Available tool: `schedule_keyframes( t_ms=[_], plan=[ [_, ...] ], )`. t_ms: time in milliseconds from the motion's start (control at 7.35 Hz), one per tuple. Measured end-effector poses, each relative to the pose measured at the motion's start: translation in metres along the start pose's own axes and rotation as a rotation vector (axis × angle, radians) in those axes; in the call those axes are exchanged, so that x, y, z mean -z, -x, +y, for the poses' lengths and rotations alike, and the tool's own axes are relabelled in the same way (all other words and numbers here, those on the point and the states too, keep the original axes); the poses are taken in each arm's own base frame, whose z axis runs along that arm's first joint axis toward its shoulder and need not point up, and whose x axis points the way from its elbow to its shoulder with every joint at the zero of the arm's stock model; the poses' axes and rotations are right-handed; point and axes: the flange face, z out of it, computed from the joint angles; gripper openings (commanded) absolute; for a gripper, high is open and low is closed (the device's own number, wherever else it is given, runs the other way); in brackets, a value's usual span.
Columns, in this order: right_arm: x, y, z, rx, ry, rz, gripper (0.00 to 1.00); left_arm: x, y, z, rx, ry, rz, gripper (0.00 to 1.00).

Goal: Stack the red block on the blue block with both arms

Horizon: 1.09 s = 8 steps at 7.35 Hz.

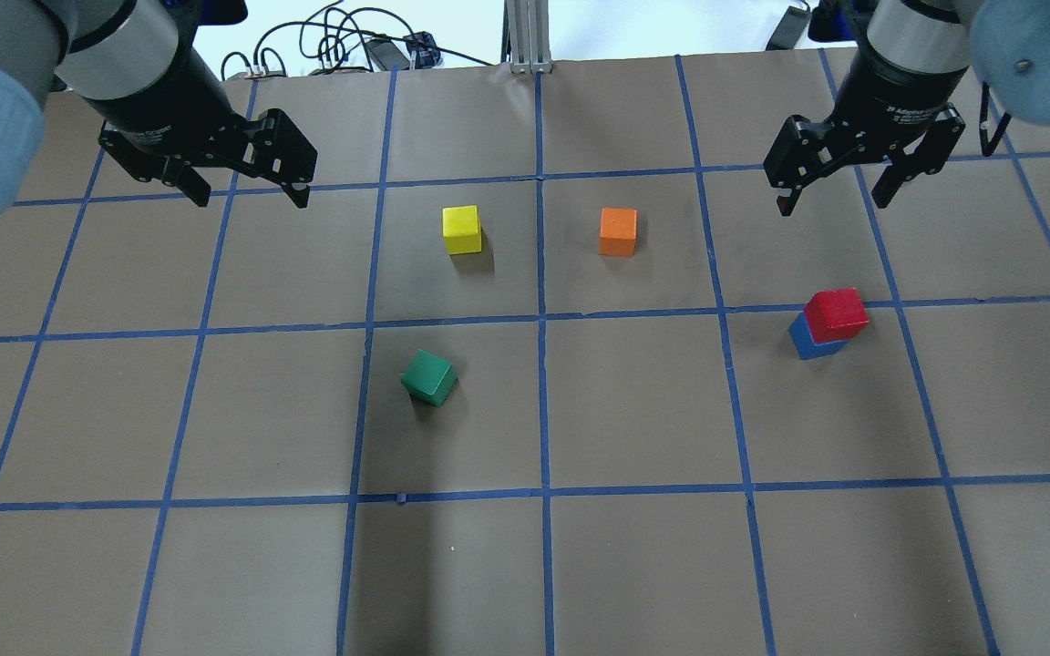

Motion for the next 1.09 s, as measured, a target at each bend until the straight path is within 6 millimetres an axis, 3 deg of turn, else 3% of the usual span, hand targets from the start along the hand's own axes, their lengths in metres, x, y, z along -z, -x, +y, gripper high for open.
schedule_keyframes(
  t_ms=[544,1088],
  plan=[
    [0.011,0.024,0.018,-0.027,0.002,0.003,1.00,0.000,0.000,0.000,-0.001,-0.001,-0.002,1.00],
    [0.018,0.026,0.023,-0.028,-0.020,-0.001,1.00,0.000,0.000,0.000,0.000,0.000,-0.002,1.00]
  ],
)
